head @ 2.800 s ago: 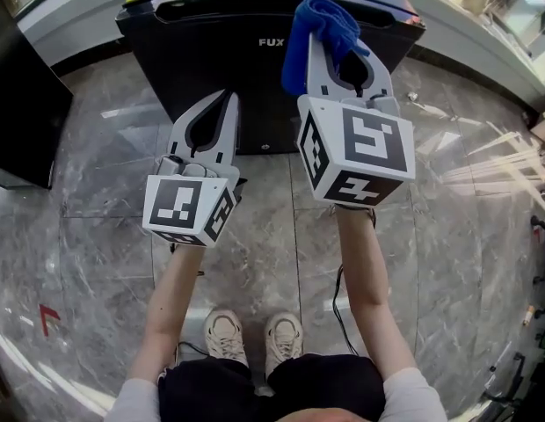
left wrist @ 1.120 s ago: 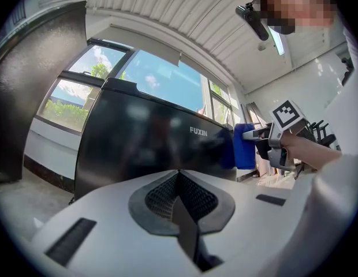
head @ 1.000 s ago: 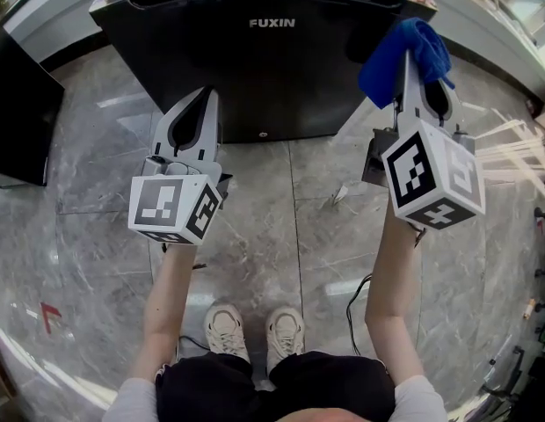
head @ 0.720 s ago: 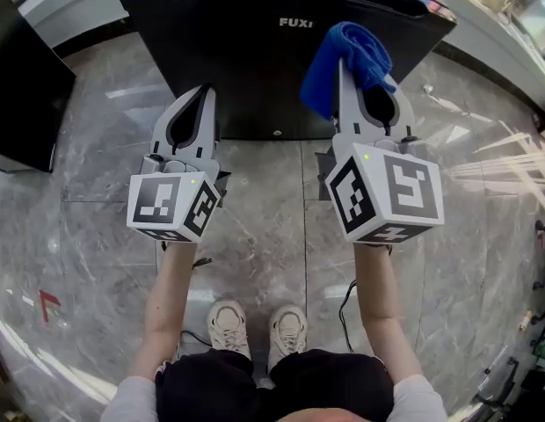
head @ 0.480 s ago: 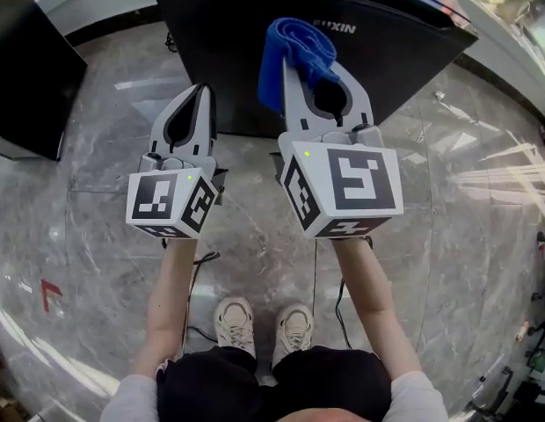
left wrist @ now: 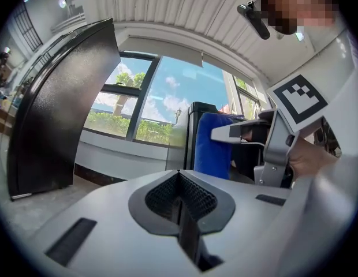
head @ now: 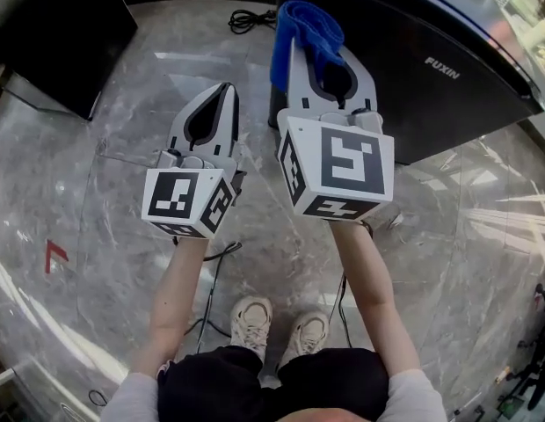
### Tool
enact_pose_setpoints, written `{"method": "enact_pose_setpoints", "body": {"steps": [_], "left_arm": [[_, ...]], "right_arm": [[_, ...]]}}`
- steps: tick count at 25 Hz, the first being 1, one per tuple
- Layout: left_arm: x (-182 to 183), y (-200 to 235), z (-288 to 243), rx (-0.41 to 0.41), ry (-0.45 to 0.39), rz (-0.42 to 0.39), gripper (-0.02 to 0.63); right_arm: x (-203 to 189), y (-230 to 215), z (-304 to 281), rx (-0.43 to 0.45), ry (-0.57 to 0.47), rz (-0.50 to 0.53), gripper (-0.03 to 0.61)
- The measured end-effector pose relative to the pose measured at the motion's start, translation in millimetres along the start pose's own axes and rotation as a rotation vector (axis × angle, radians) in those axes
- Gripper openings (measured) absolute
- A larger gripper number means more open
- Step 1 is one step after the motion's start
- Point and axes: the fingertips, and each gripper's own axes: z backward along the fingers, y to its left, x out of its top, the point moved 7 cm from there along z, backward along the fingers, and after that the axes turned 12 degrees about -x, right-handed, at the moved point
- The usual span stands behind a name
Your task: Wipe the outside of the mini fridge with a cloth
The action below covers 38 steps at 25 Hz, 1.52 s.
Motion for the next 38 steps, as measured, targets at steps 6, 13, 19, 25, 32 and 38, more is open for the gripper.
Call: {"method": "enact_pose_setpoints", "body": {"steps": [6,13,19,25,32,38], "left_arm": [[-7.8,13.7,10.5,0.017,0.025,-0.004,0.003],[-11.7,3.2,2.9,-0.012,0.031,0.002,0.003],[-8.8,-24.7,-17.4,-0.076,0.023,0.002,0.003],[-10.3,-61.6,-40.5,-0.147,0.032,0.029,0.003],[-17.5,-102.8,-71.9,-0.196,0.027,0.041,0.003],[-39.9,-153.3,-106.5,-0.332,0.039,0.093,0.003]], "right_arm": [[-12.4,25.3,-12.1,0.006,0.001,0.041,0.064],[-12.1,13.1,-4.5,-0.023,-0.003,0.073,0.064],[-9.8,-21.6,11.7,-0.07,-0.006,0.064,0.064],[-8.4,-66.0,31.5,-0.126,0.002,0.066,0.064],[-8.2,-139.1,59.4,-0.225,0.0,0.056,0.064],[-13.4,-192.4,76.9,-0.313,0.006,0.055,0.065]]}}
